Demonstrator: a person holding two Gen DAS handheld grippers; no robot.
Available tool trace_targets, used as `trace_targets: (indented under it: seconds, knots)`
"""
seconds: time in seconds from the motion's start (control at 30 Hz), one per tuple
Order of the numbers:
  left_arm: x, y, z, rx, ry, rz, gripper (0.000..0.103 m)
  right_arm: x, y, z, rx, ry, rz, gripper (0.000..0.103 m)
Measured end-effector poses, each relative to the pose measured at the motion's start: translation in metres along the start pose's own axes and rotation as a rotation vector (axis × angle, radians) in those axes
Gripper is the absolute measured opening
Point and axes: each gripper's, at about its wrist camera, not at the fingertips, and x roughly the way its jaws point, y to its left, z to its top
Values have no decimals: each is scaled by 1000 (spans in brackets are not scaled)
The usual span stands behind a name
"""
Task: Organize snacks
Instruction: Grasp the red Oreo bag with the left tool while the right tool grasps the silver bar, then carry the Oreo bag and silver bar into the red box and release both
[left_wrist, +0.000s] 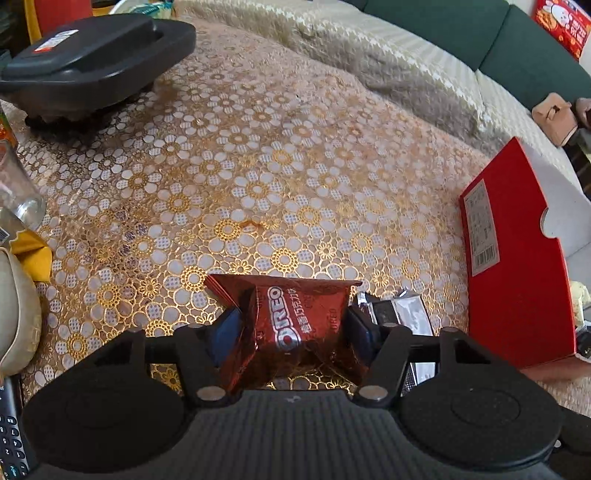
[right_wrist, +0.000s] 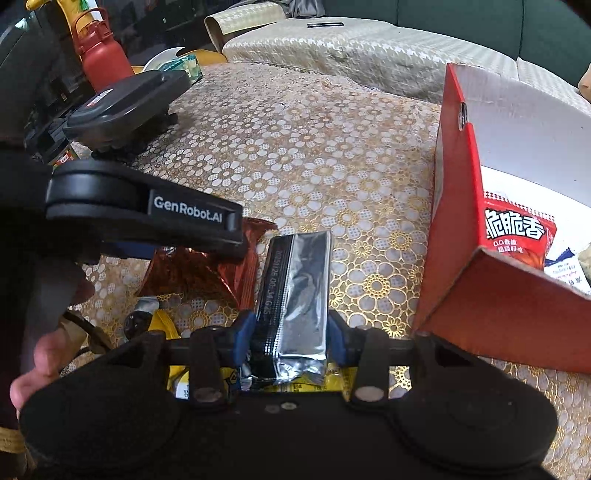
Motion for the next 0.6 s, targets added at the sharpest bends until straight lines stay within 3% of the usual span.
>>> trace_targets:
  seconds: [0.33,0.6]
  knots:
    - [-20,22,-9,-101,-29,-39,56,-27,-1,-5,10,-29,19,40]
    - [-67,18,-22,-93,-84,-74,56,-76,-5,-16,19,-81,51,40]
